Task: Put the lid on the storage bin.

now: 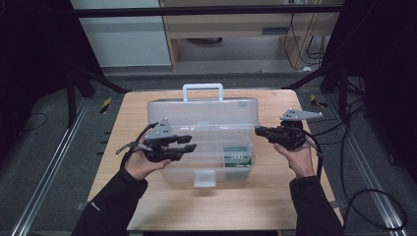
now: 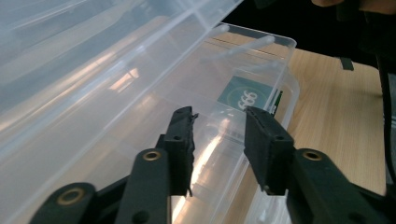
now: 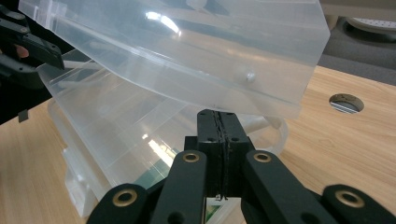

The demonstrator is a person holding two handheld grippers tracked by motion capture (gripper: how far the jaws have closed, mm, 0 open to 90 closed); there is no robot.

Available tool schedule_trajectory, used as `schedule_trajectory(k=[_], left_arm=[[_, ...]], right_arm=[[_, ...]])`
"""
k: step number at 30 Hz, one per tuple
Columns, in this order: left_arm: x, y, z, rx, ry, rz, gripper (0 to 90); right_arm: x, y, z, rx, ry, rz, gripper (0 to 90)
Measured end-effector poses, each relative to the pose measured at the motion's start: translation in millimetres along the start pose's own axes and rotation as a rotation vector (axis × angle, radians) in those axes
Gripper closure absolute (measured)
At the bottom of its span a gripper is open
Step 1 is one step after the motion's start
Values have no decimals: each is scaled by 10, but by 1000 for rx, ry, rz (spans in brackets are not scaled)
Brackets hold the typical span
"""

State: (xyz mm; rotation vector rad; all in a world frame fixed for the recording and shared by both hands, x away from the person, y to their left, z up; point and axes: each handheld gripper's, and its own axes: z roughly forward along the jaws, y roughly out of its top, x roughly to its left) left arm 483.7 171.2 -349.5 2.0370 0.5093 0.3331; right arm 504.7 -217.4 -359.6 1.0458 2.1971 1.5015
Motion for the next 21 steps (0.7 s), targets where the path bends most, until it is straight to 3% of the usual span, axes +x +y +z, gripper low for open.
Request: schedule_trajectory(k=[12,21], left_arm=[[95,-142,-247,-6,82,-56,851],[143,-249,-410,-11,126,-73,891]], right_arm=[[16,-76,-14,16,-2,-3,897],[30,-111,-13,27,-5,-7,898]])
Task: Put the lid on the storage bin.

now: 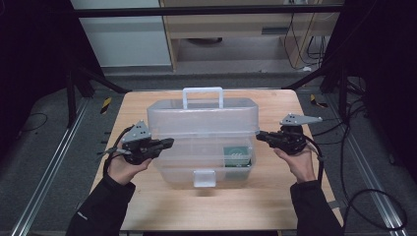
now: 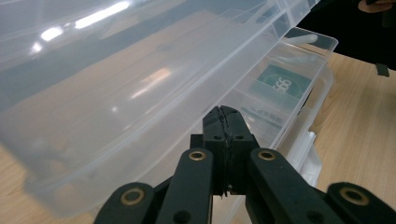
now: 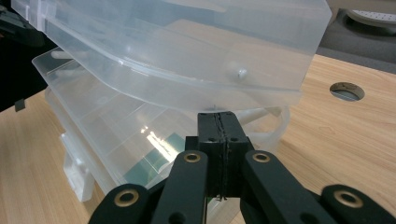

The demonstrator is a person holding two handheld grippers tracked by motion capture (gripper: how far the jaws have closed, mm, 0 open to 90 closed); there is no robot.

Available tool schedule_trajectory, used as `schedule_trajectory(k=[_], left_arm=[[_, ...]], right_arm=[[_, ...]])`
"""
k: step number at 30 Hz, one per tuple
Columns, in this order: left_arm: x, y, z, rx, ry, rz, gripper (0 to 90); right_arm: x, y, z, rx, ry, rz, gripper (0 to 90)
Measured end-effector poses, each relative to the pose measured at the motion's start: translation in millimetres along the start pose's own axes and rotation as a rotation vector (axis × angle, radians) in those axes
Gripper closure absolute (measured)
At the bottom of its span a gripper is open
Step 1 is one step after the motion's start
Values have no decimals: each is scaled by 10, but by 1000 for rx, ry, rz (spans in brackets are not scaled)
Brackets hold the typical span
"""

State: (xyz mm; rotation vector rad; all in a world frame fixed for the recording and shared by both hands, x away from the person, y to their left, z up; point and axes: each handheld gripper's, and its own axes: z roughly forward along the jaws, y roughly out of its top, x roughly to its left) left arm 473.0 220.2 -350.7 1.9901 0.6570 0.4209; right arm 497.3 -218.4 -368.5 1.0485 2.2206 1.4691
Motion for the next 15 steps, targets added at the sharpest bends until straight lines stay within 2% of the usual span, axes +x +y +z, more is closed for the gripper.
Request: schedule_trajectory(k=[10,15], left_arm=[[102,-156,-139,20,44,-28,892],[191,-228,-235,1,78,-57,892]], right_arm=[[13,-23,0,8,0,-7,897],[25,-37,0,11,-3,-10,897]])
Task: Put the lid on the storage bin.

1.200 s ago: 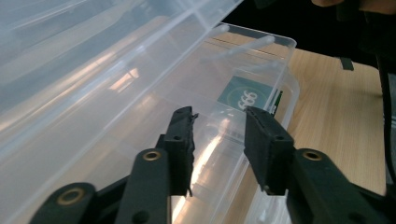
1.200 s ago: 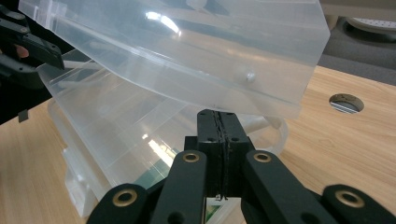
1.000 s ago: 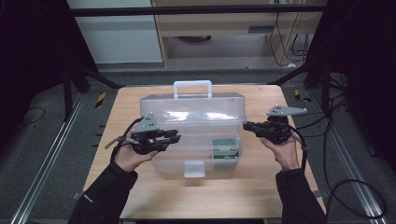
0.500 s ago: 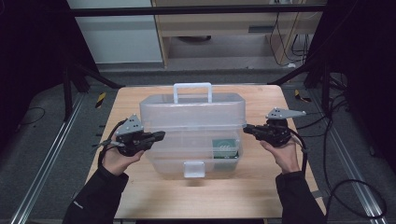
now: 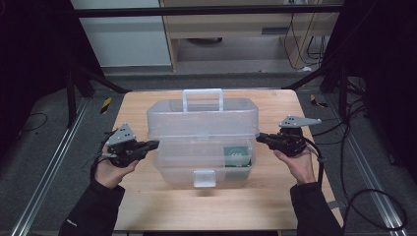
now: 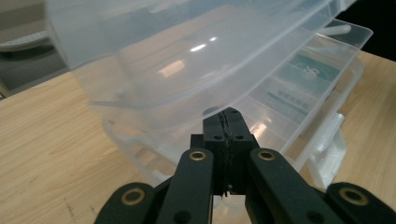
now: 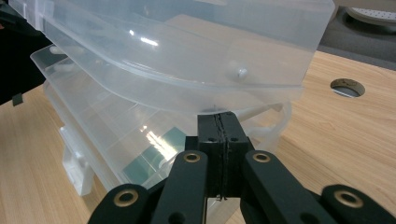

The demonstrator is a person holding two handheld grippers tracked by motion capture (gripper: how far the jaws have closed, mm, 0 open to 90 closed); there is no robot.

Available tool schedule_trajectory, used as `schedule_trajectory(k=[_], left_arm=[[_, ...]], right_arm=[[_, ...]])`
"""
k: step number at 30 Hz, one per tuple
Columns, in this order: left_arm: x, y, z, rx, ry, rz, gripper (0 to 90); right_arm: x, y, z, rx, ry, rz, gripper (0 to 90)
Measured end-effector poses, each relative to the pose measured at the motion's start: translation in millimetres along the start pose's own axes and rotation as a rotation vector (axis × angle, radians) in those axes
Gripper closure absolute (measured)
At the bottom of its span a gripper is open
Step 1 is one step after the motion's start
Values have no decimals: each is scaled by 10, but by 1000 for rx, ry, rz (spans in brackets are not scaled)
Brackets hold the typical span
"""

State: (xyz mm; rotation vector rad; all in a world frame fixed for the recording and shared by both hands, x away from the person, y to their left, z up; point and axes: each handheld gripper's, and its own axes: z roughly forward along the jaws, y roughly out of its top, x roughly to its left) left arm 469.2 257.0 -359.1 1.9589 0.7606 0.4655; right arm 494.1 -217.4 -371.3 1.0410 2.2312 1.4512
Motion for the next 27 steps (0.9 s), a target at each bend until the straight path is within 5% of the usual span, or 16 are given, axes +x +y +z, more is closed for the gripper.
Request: schedule_trajectory(k=[27], left_arm=[[98,-313,-56,36,33,-34,892]], right_arm=[[186,-179,-23,82,-76,-70,887]])
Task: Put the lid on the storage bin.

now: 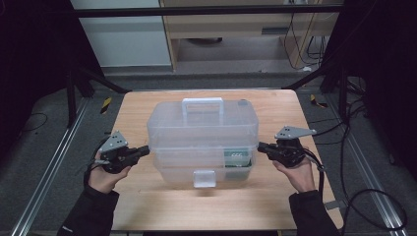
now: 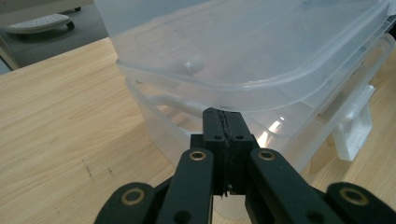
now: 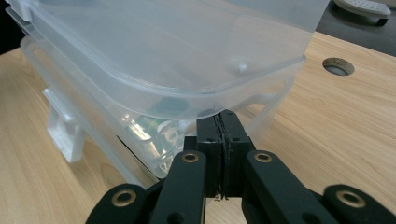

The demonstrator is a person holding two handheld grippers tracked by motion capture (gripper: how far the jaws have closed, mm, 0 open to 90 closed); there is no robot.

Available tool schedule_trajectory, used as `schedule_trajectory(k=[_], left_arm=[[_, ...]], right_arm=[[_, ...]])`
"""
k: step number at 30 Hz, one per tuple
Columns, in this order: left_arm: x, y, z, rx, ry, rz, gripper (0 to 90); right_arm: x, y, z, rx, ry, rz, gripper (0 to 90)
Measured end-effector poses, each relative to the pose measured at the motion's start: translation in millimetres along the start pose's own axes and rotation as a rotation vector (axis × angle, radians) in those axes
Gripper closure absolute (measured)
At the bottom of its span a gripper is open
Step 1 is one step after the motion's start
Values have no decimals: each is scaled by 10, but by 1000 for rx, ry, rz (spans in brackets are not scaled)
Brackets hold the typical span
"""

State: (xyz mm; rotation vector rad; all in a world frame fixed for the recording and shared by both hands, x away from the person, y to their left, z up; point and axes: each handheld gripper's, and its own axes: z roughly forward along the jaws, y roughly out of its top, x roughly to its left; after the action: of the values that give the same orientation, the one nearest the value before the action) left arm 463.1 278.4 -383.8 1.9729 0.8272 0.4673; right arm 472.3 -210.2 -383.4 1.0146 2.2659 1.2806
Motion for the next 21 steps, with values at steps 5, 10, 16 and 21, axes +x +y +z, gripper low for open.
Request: schedule_trajectory(k=[5,10,16,21], left_arm=[[9,-50,-12,9,0,-11,892],[15,-99,9,37,10,-2,891],[40,-147,36,57,19,-5,891],[31,-167,76,82,23,10,891]], right_arm=[[18,-42,14,19,-1,-2,885],[31,-79,30,36,-4,-6,880],[44,-129,35,71,-28,-18,885],[31,-155,16,55,-10,-2,899]])
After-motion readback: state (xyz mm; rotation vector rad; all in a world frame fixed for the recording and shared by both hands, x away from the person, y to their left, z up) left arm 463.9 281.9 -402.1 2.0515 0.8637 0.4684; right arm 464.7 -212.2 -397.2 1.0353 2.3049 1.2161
